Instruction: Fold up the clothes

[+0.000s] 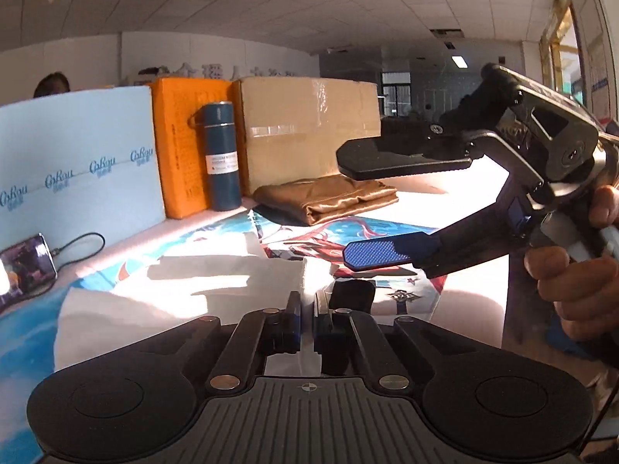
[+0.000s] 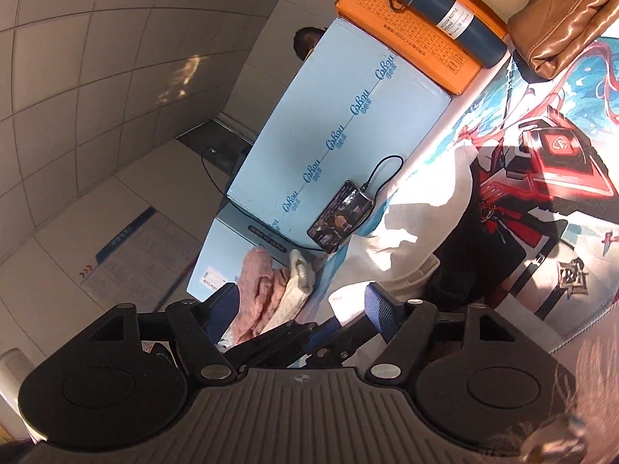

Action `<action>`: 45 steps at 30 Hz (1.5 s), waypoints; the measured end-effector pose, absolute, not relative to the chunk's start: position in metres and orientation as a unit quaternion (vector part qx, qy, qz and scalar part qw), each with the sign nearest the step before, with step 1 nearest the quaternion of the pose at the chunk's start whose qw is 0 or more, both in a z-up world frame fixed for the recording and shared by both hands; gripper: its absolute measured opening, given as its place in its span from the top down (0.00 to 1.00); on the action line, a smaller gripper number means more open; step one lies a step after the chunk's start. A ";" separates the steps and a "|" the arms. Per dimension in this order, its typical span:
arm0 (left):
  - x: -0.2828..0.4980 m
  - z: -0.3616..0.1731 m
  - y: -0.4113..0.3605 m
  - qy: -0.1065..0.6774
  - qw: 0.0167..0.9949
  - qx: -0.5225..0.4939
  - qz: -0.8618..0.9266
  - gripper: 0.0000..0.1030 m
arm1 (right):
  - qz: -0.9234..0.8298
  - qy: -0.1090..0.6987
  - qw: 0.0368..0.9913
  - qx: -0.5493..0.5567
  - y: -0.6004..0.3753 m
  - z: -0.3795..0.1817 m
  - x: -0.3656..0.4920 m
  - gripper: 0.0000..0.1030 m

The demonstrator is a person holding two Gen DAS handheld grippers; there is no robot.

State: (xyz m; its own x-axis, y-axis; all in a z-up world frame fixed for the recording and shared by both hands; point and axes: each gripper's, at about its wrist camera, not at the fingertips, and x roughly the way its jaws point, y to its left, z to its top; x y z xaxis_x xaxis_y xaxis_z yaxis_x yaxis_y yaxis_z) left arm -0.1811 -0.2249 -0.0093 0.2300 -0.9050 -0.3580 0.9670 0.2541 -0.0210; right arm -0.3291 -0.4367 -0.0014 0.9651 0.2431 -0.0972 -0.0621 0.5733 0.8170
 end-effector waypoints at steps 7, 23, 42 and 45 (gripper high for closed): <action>-0.143 -0.007 -0.194 0.183 0.810 -0.012 -0.557 0.96 | -0.025 0.083 0.916 0.392 -0.478 0.016 -0.292 0.26; -0.117 -0.004 -0.158 0.168 0.826 -0.085 -0.531 0.96 | -0.090 0.204 0.916 0.333 -0.488 0.016 -0.166 0.88; -0.113 0.001 0.005 0.139 0.944 -0.146 -0.259 0.96 | 0.193 0.240 0.857 0.414 -0.308 0.062 0.029 0.84; -0.101 -0.011 0.019 0.172 0.946 -0.162 -0.221 0.96 | 0.187 0.250 0.848 0.429 -0.309 0.057 0.026 0.52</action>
State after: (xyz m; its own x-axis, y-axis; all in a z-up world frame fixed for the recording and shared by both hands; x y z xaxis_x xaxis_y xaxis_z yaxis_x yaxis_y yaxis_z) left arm -0.1012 0.0188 -0.0110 0.8428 -0.4741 -0.2546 0.3626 0.8499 -0.3824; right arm 0.0258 -0.3091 0.0566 0.8049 0.5320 -0.2629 -0.1033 0.5619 0.8207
